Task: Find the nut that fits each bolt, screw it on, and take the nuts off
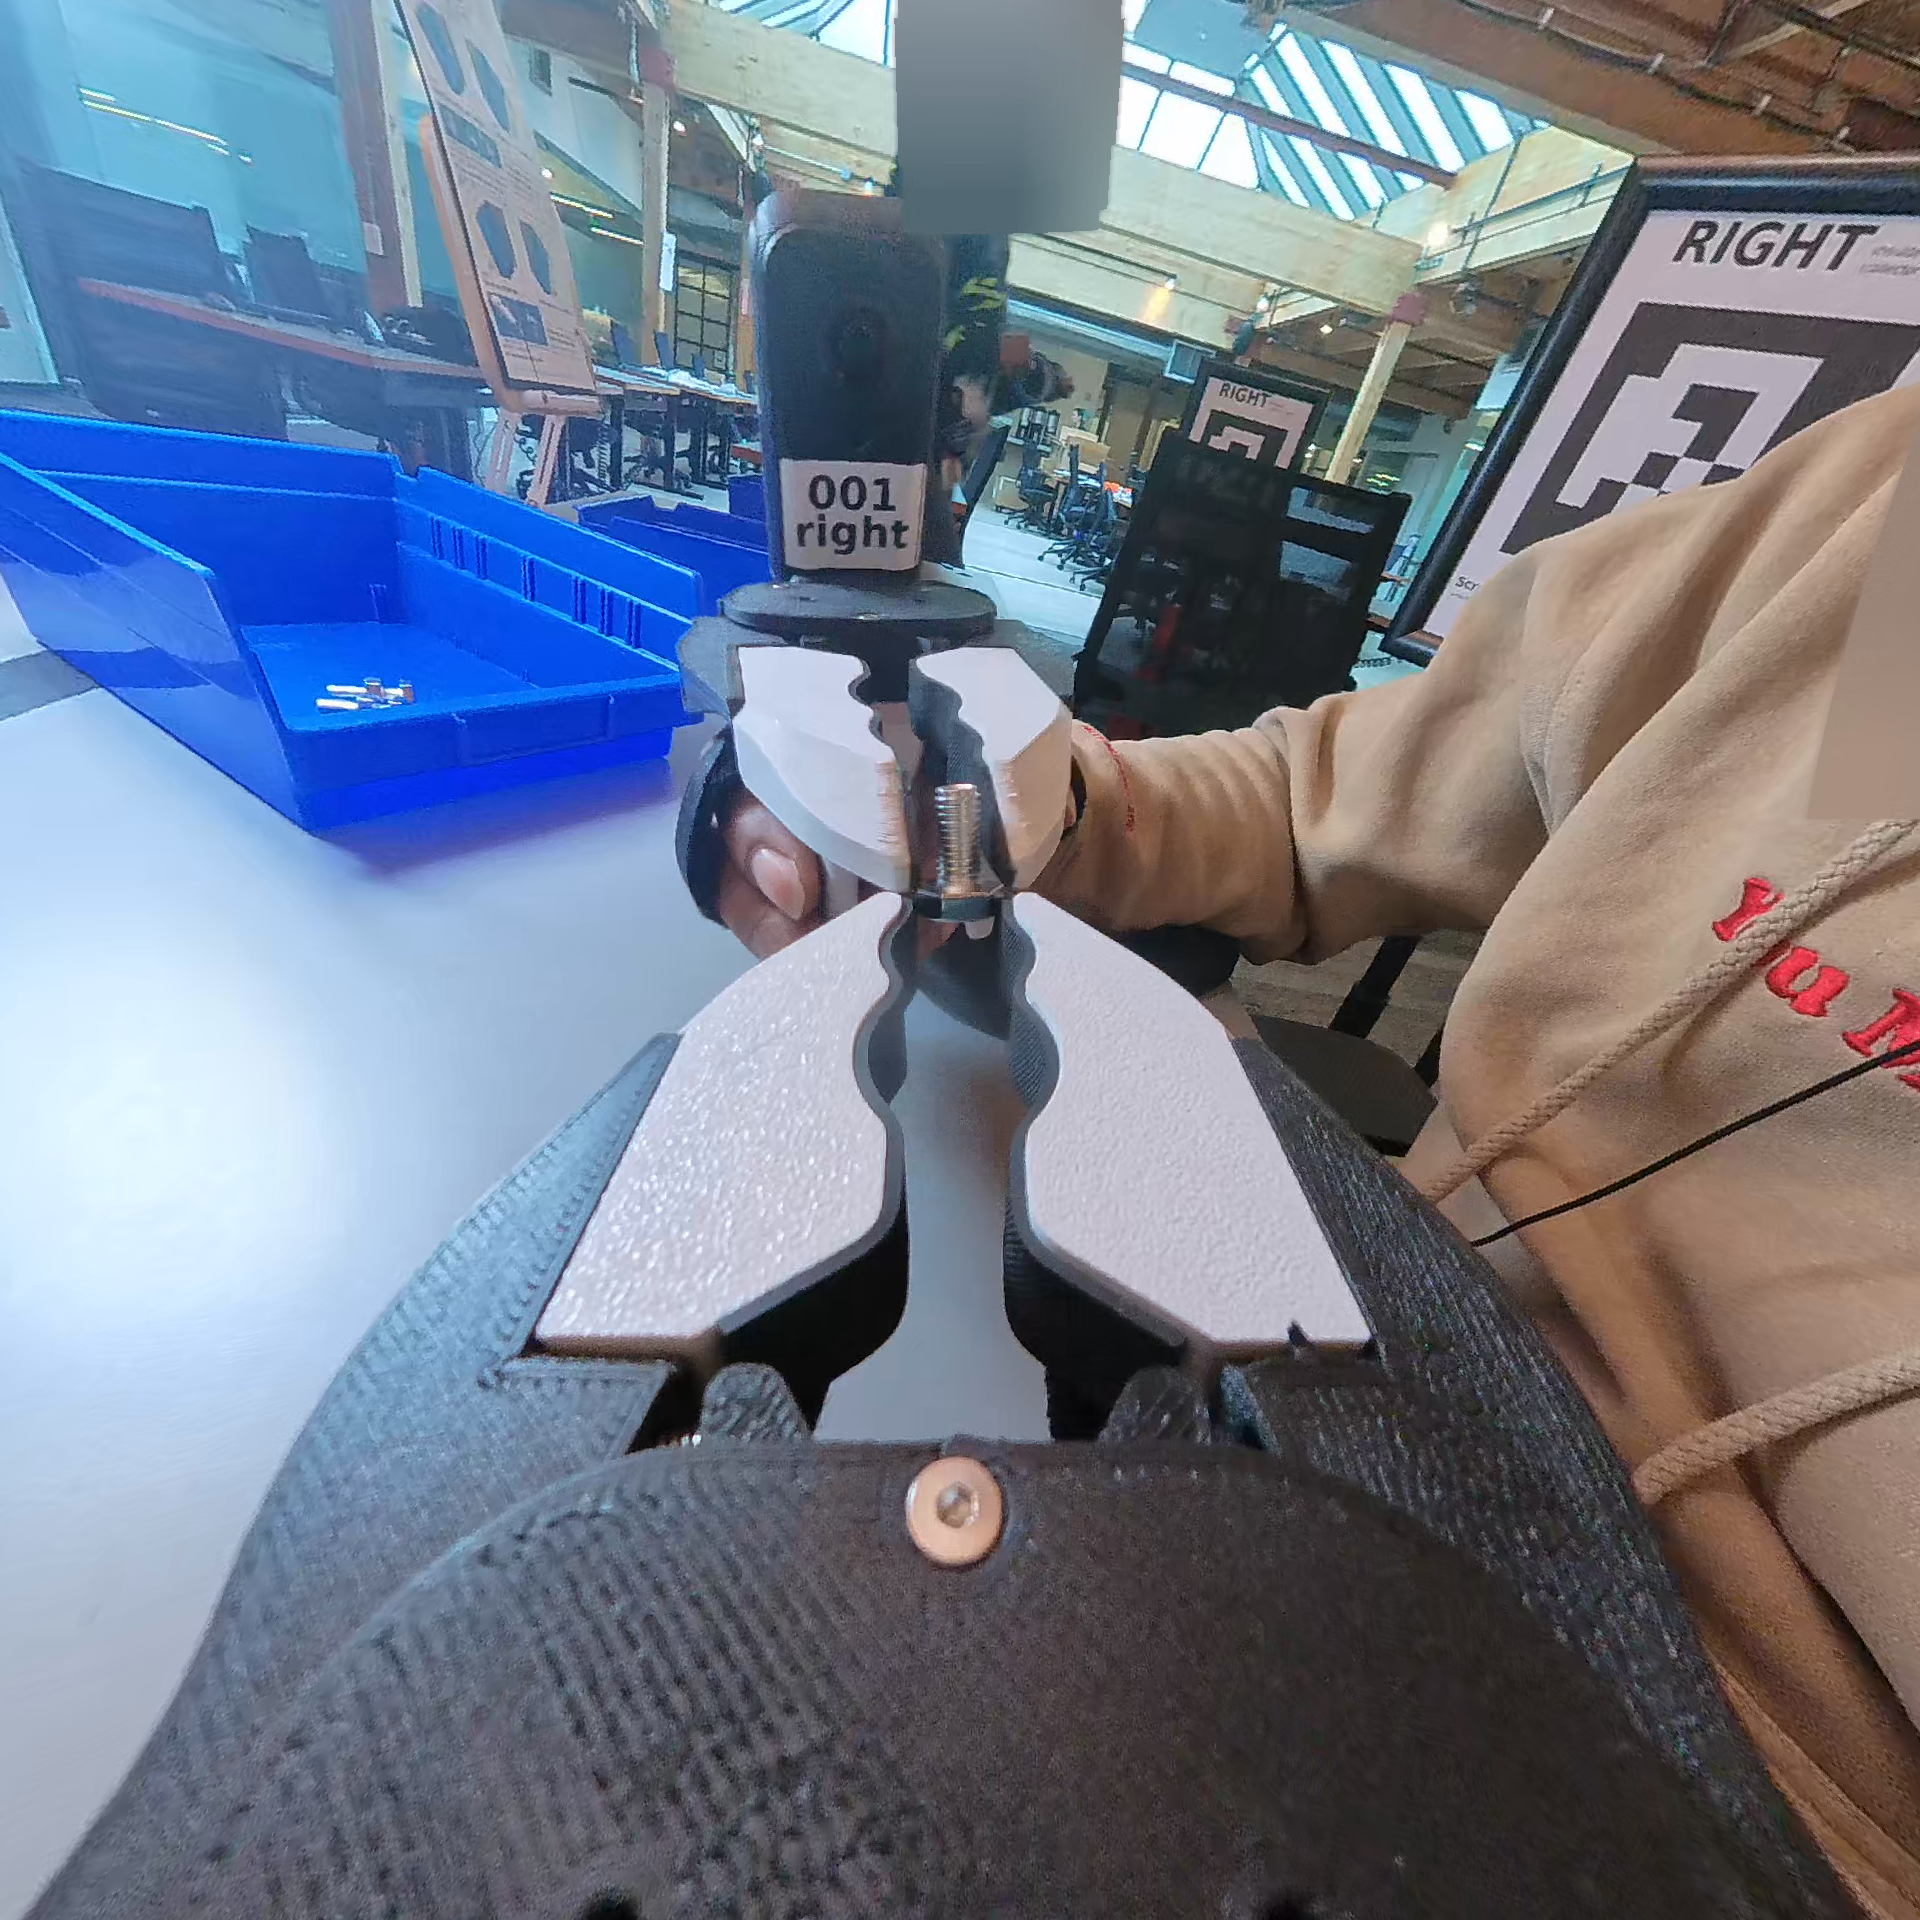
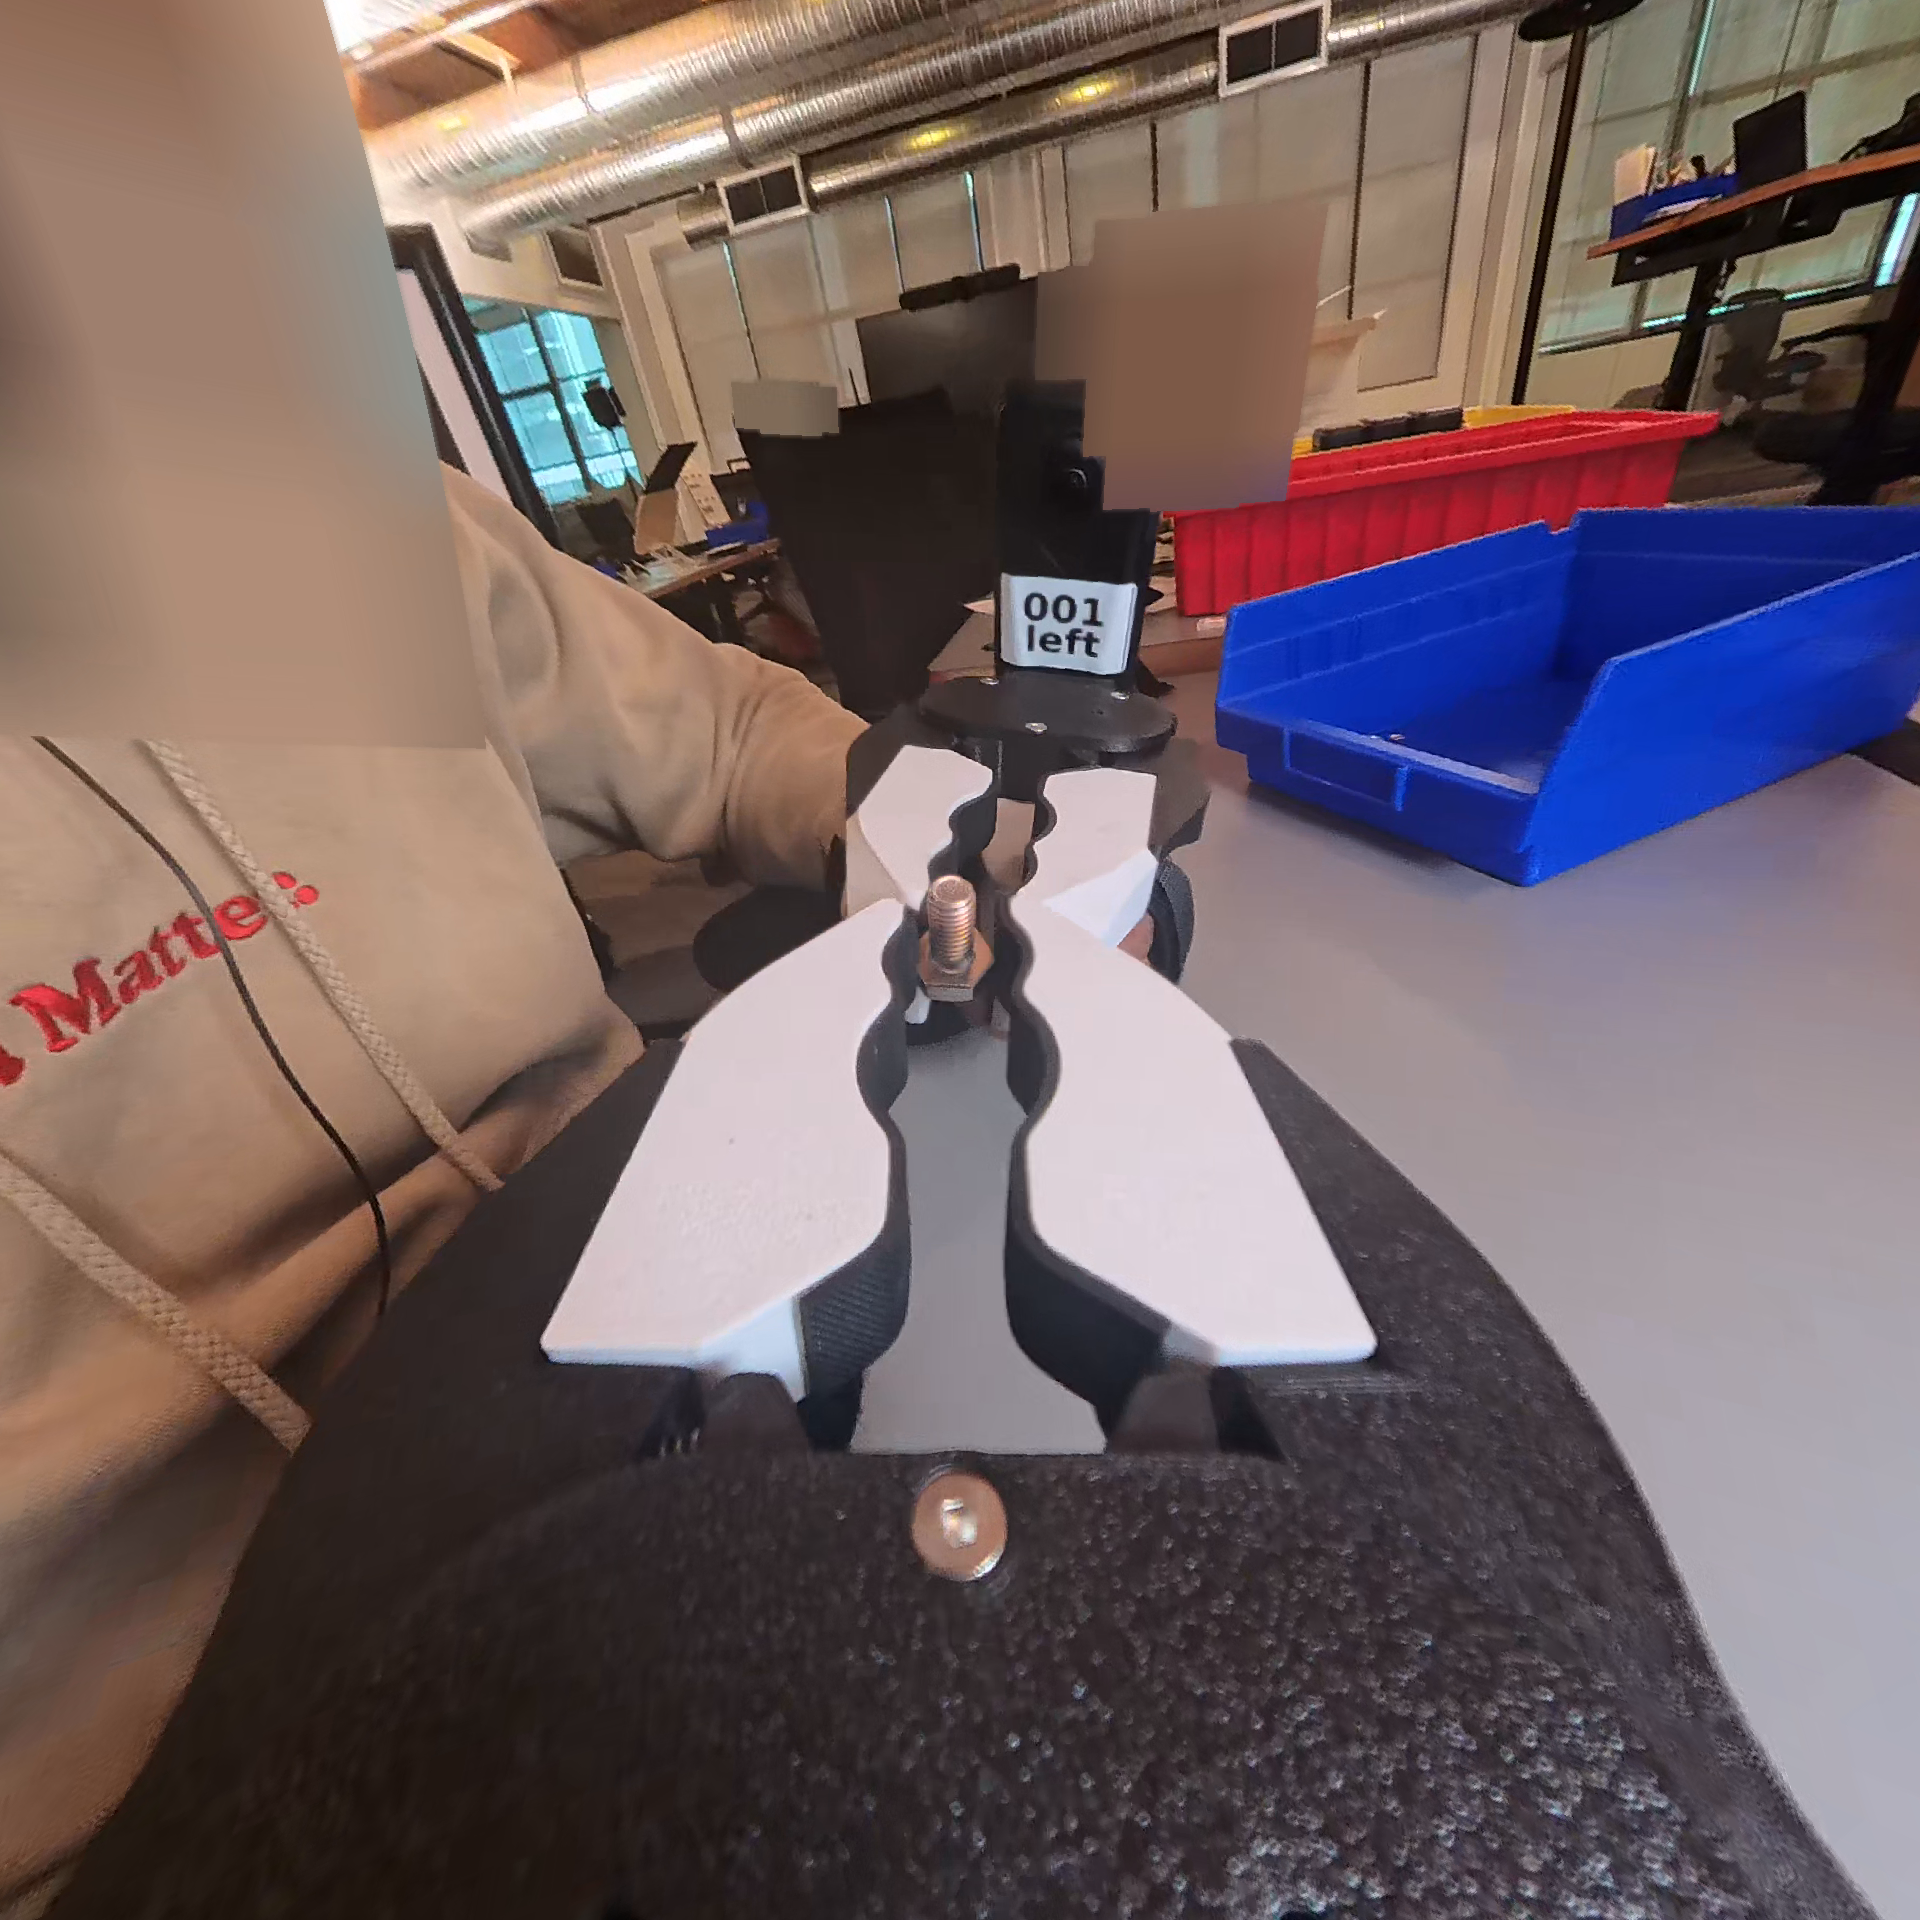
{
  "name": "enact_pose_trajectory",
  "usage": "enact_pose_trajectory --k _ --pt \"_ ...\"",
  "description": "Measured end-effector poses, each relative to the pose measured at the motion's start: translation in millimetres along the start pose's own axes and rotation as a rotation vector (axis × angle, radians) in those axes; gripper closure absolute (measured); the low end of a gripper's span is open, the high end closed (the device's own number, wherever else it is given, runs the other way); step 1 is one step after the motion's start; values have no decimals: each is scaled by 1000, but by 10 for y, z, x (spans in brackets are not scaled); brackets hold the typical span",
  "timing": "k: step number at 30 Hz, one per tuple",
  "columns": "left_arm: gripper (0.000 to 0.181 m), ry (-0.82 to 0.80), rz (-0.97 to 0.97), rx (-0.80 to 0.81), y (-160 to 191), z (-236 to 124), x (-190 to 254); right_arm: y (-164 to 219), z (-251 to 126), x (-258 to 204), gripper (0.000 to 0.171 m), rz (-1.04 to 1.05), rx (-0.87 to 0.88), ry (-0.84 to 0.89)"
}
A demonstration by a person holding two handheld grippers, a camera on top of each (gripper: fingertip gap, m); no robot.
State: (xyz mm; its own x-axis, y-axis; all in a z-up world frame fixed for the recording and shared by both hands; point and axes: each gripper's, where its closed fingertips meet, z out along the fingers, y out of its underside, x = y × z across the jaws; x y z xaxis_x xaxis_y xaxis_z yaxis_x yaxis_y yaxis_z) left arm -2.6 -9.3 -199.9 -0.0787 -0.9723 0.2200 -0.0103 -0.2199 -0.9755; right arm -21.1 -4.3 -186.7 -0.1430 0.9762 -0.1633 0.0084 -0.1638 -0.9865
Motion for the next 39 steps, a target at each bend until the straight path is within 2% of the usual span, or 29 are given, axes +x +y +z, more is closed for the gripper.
enact_pose_trajectory --k 5,9,15,36,39 --pt "166 -35 23 -20 28 -22 -70 -72 -59 41 156 -8 26 31" --pt "166 -47 28 -33 52 -21 -93 1 -19 70 163 -24 -14 58" --pt "166 -54 52 -56 108 -13 -103 45 6 72 163 -12 -44 51" --pt "167 106 23 -55 106 -6 137 55 63 -145 164 26 -27 -121" --pt "167 26 70 -71 64 -56 8 44 15 2 163 12 -16 -18"
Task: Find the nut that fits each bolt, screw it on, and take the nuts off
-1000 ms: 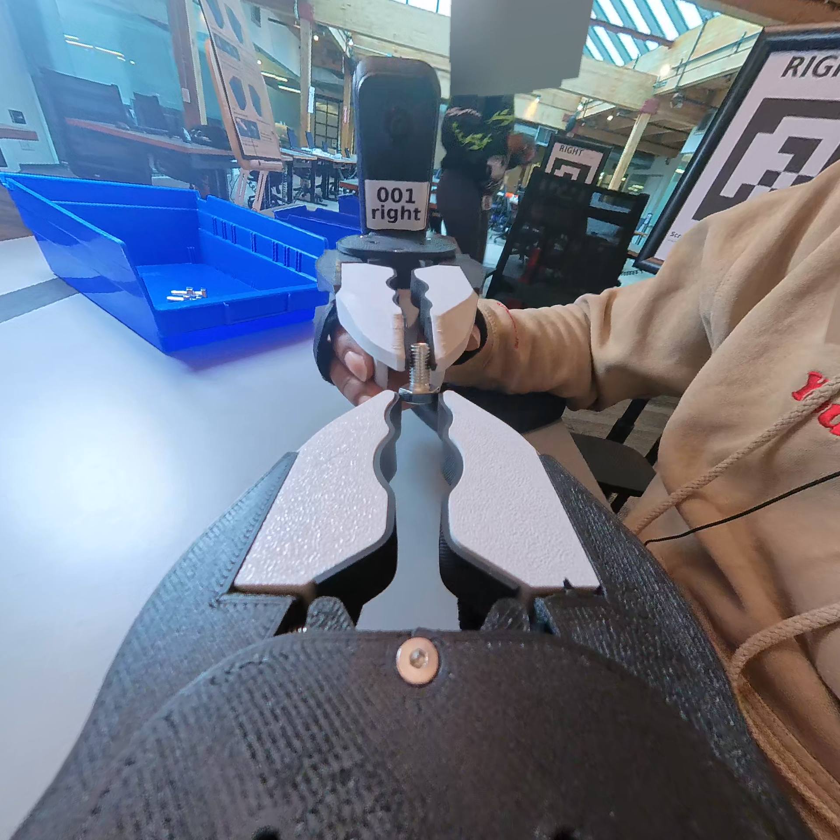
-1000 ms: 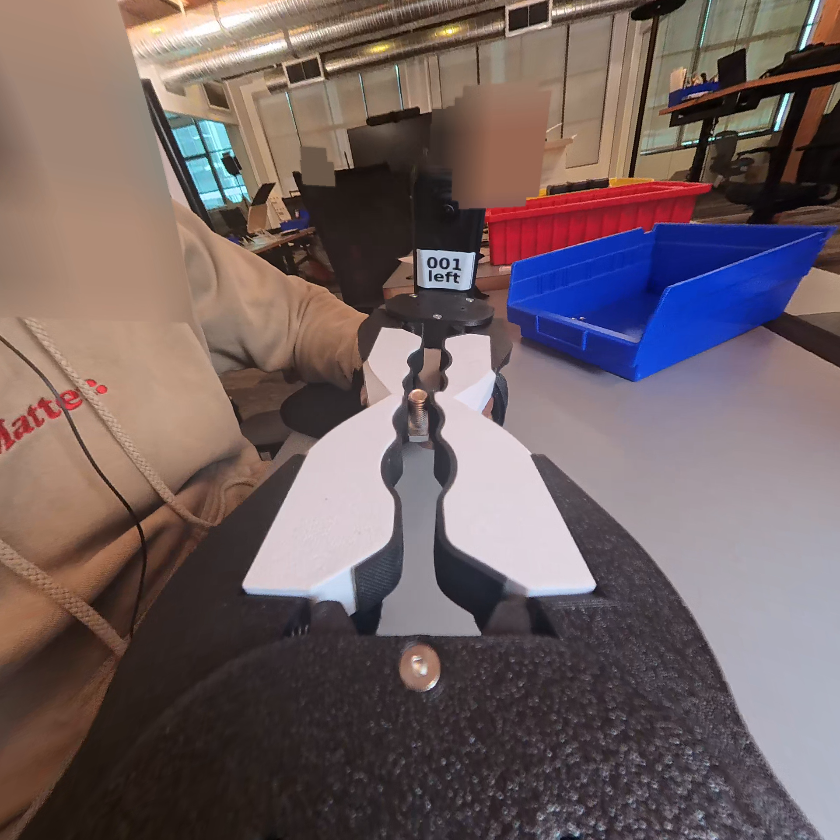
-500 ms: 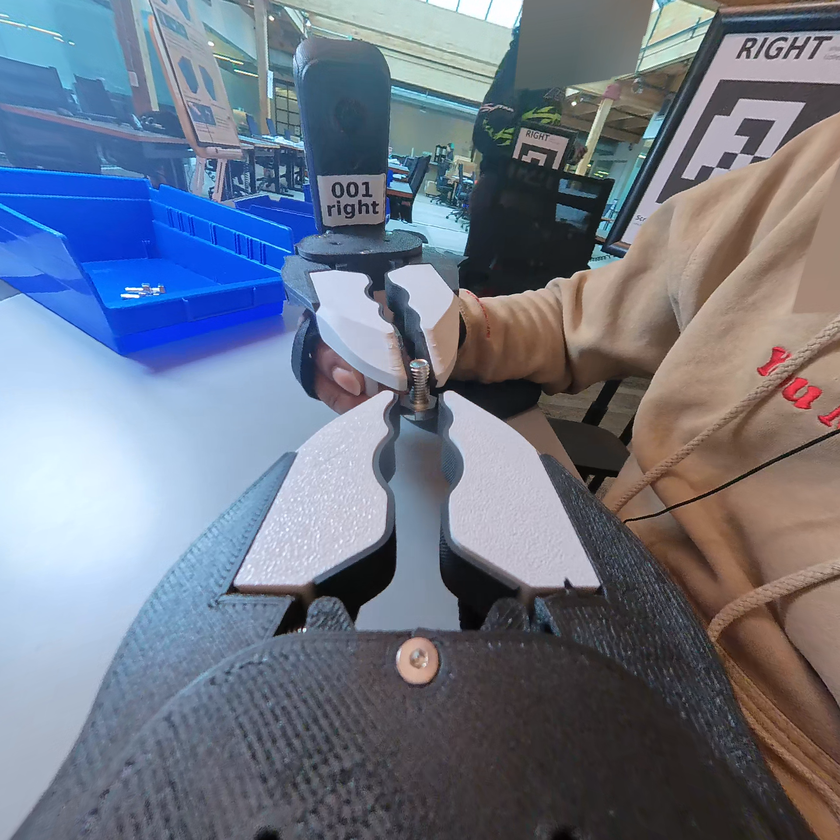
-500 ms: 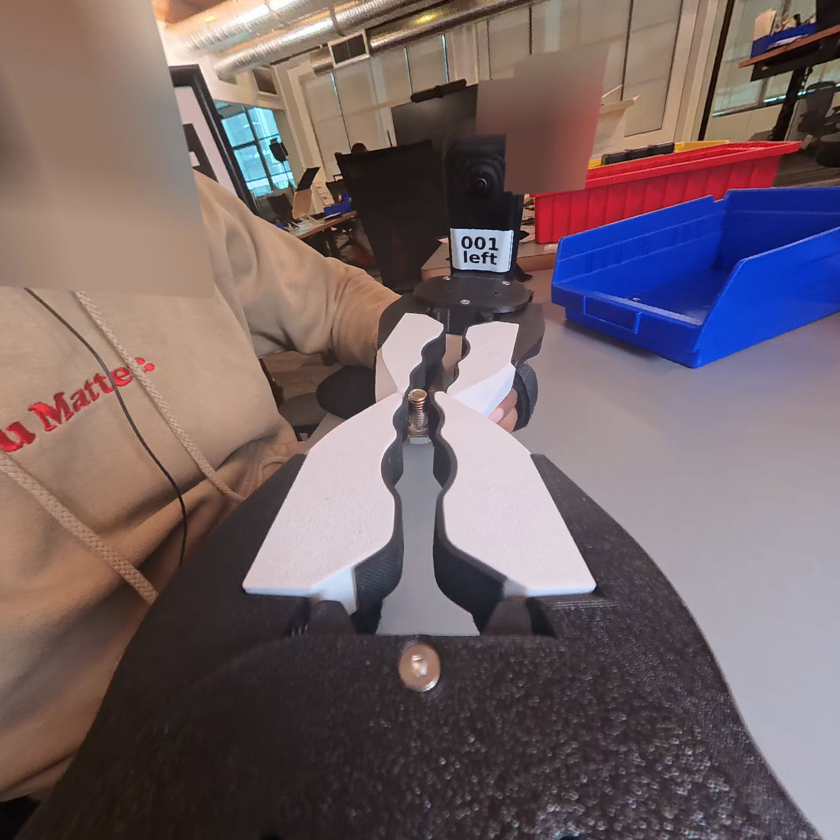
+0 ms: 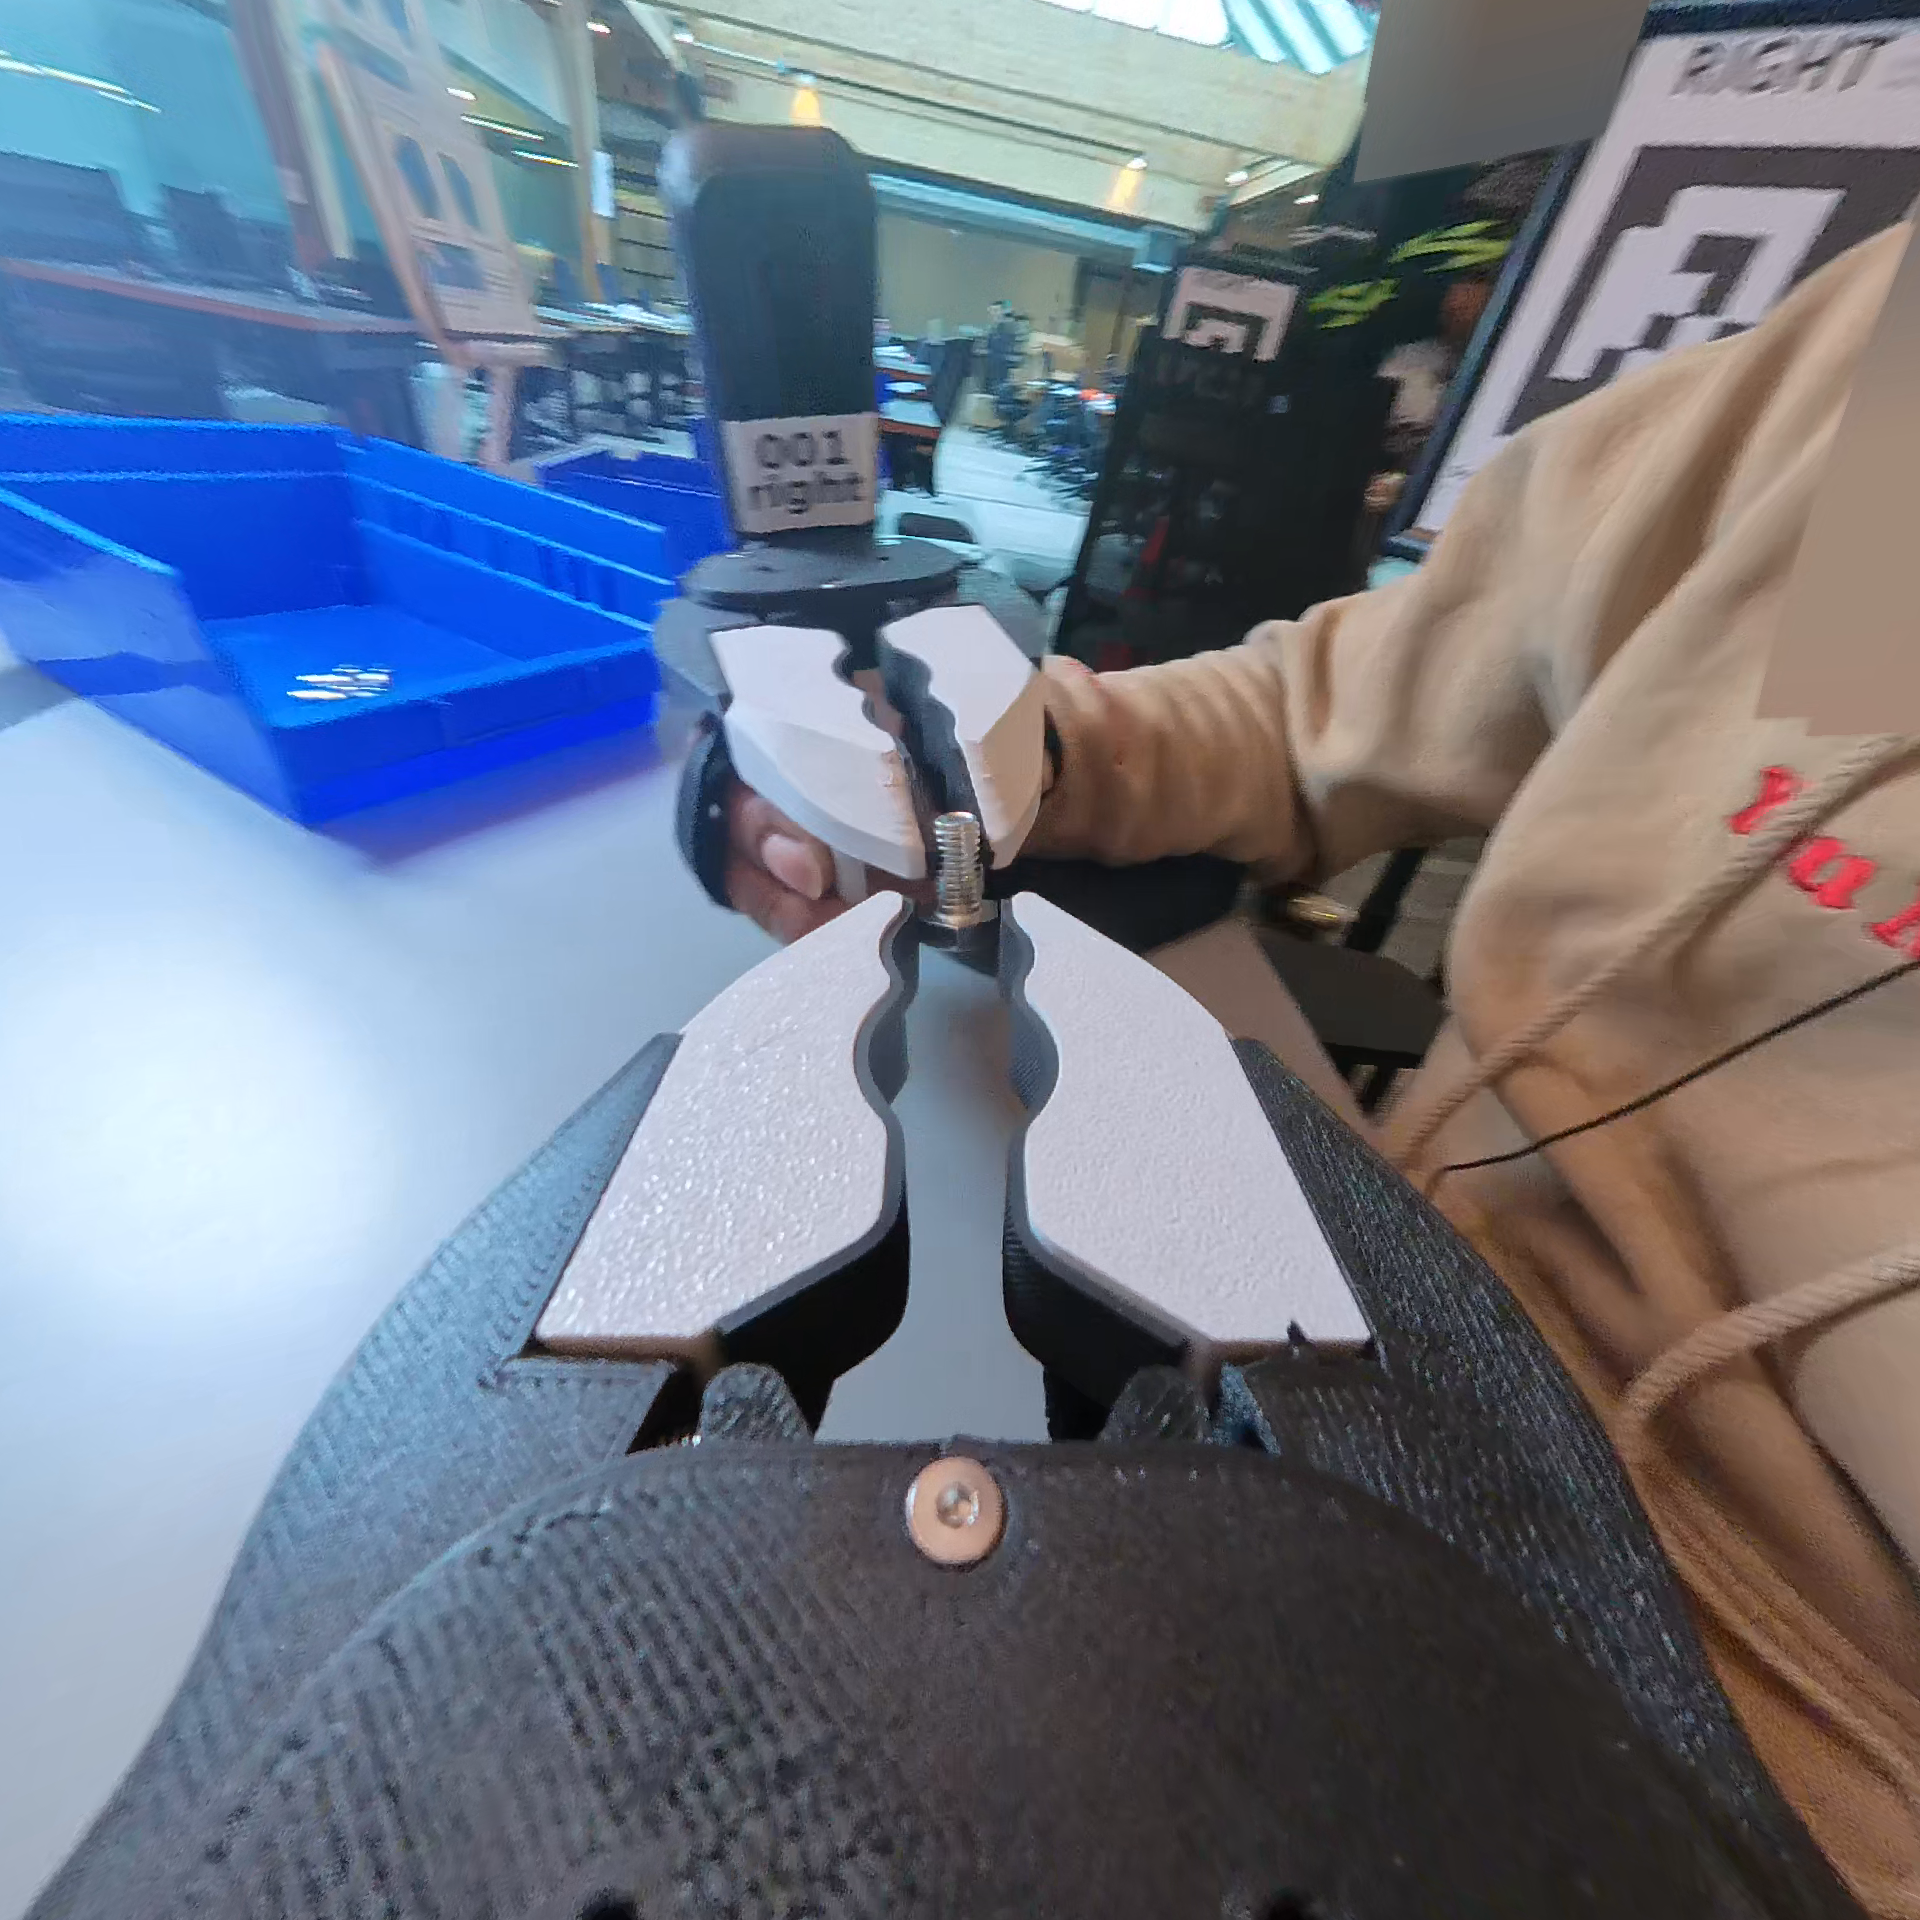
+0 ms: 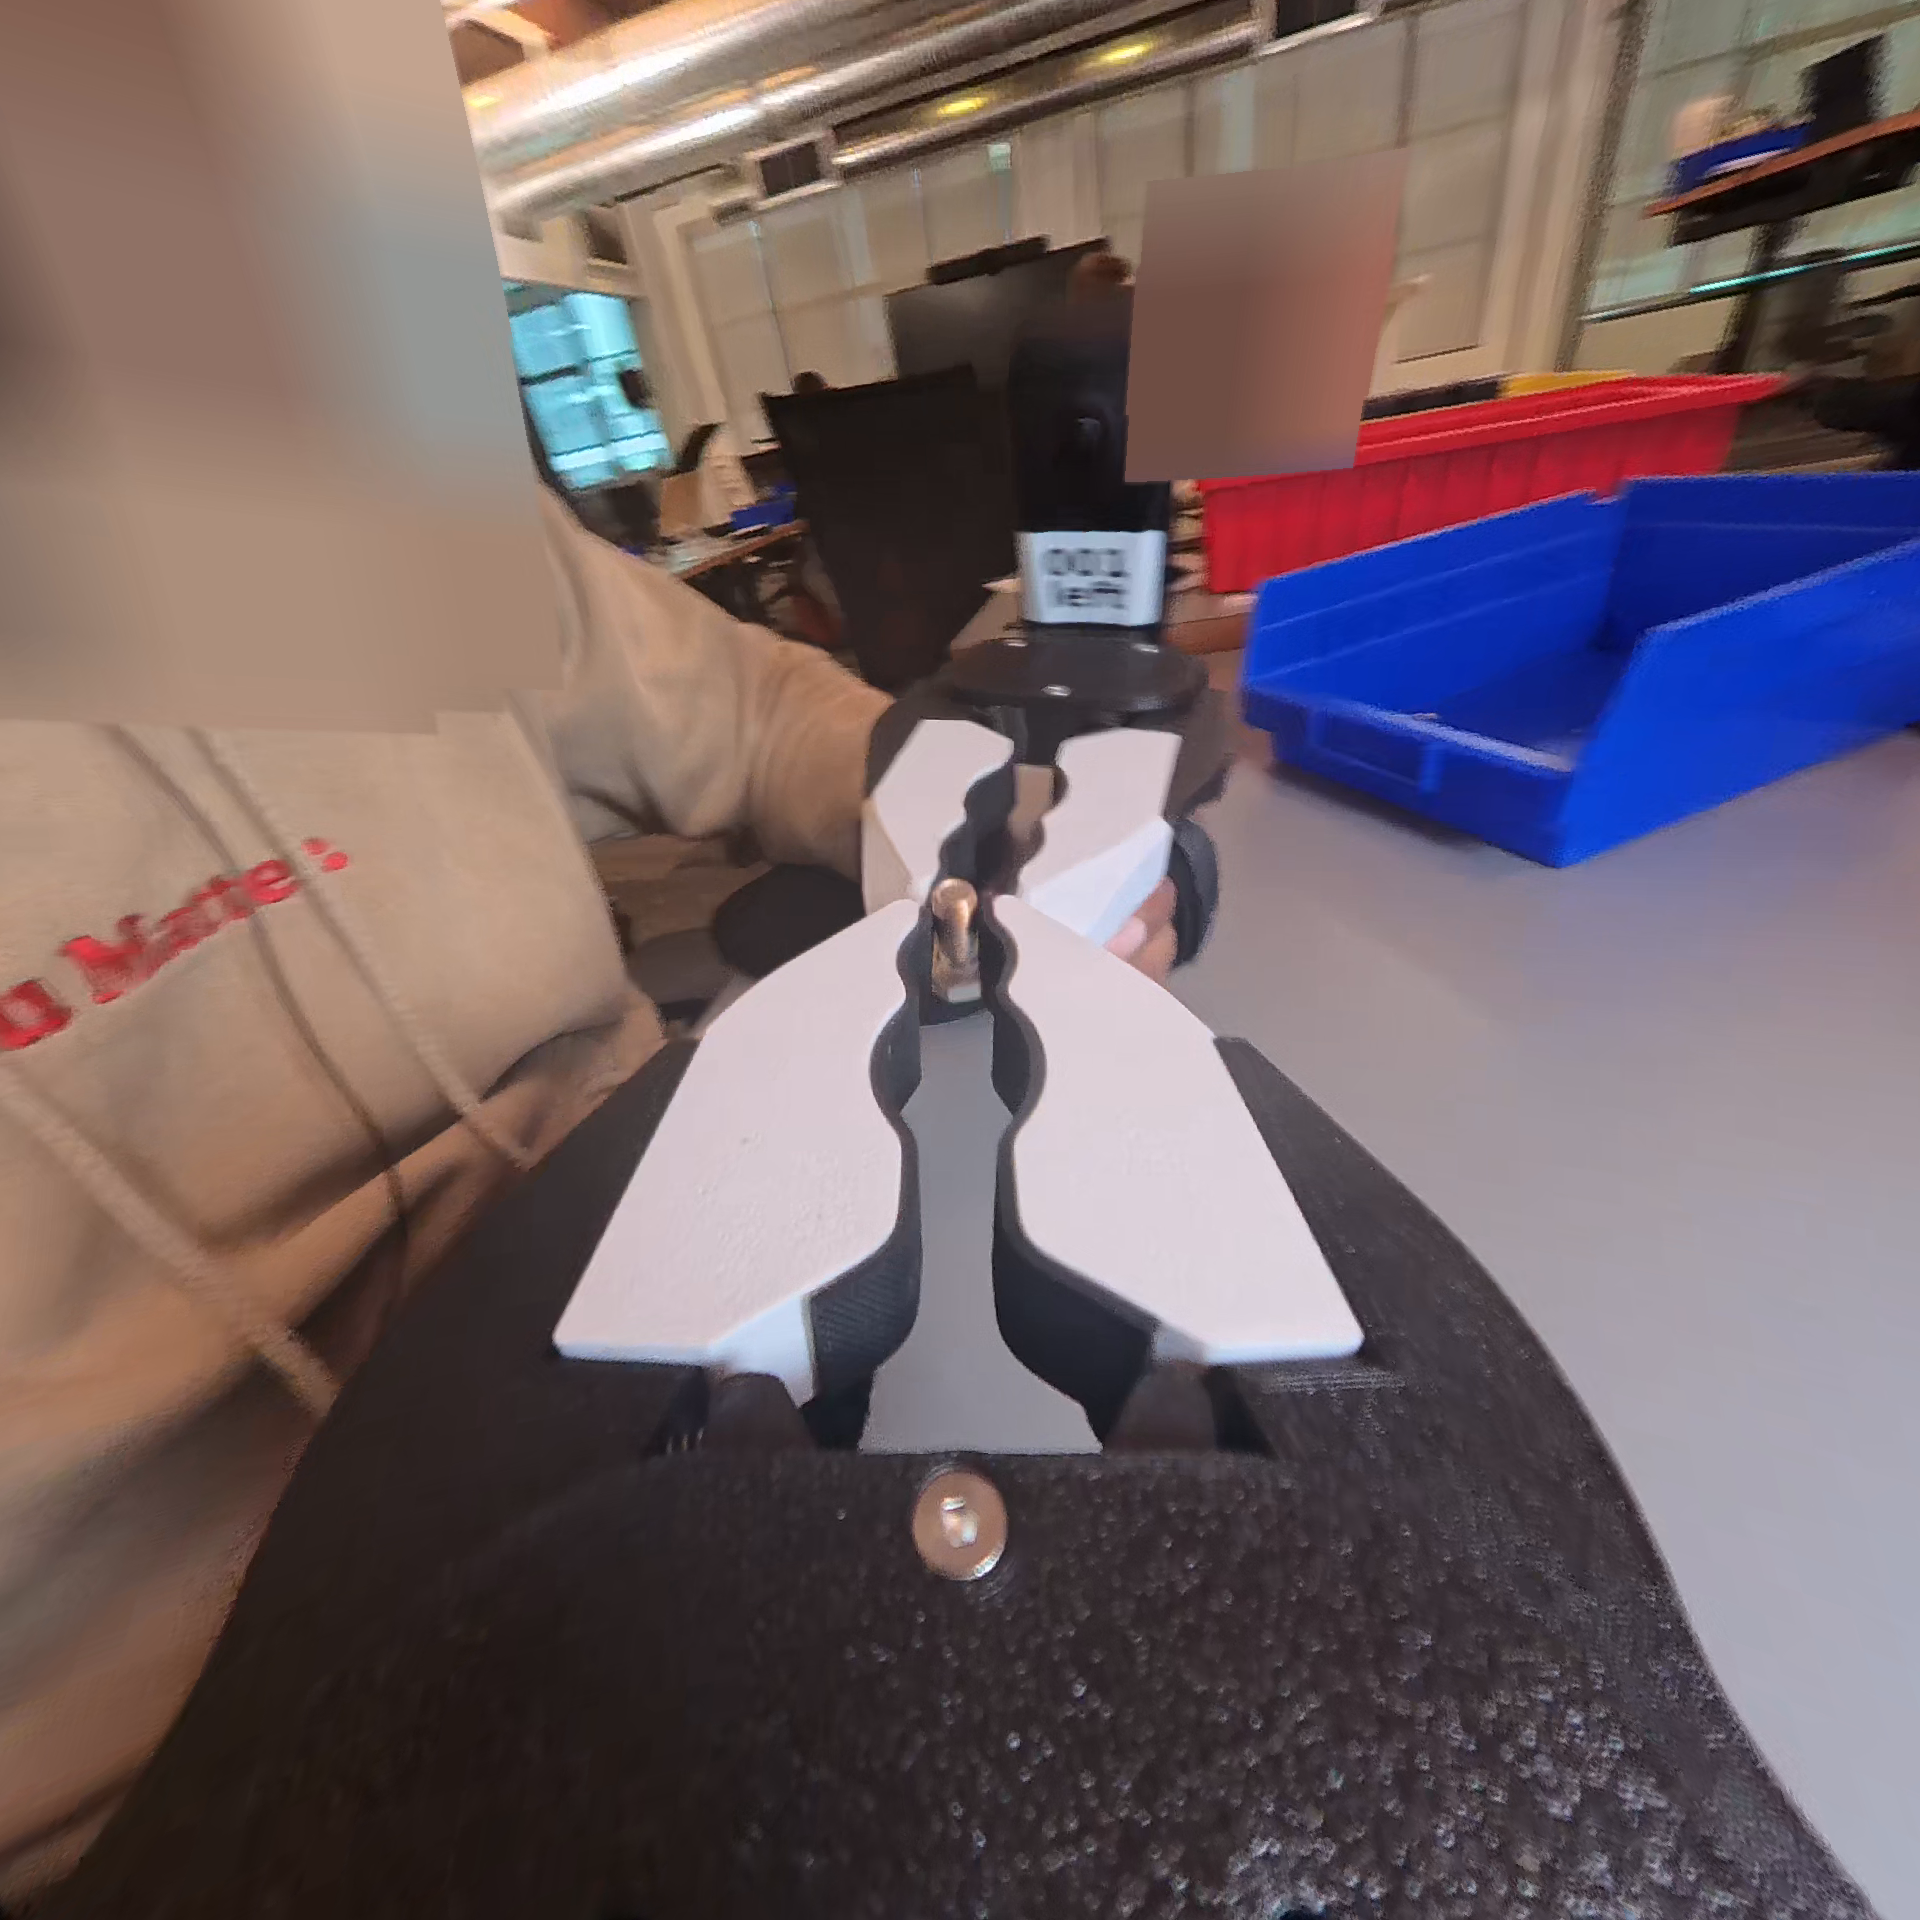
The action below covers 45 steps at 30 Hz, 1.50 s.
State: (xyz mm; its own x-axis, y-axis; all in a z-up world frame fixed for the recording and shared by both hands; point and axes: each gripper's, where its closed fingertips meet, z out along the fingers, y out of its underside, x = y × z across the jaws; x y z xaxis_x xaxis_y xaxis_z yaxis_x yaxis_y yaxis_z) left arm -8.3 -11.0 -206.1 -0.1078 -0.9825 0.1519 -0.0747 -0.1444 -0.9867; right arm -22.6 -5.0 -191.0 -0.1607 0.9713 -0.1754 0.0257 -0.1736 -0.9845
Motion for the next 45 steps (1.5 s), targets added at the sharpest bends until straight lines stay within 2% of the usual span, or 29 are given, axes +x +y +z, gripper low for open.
enact_pose_trajectory --k 3,7,10,17,24,27,30,33,35,39,45 --pt "167 -196 46 -5 -53 -233 -386 46 -124 284 144 11 -69 167" --pt "167 -353 31 39 -95 -519 -754 750 -207 495 143 -103 -534 302" --pt "167 -406 34 42 -51 -561 -872 1051 -133 487 142 -102 -722 305" --pt "167 -408 61 0 19 -484 -853 1229 -48 536 144 -113 -896 334" --pt "167 -382 66 0 18 -450 -797 1262 3 527 157 -96 -958 263" --pt "167 -362 76 5 7 -424 -750 1076 -48 560 157 -62 -851 276" --pt "167 -348 87 3 17 -395 -721 472 -94 673 157 -96 -682 323" --pt "167 -340 95 7 15 -381 -703 -162 -56 677 157 -192 -597 315" --pt "167 -334 111 22 -14 -379 -673 -392 46 611 157 -242 -578 269" --pt "167 -314 147 62 -98 -356 -573 -267 161 562 157 -287 -681 203" --pt "167 -278 155 66 -95 -276 -472 -178 148 475 157 -248 -737 128"
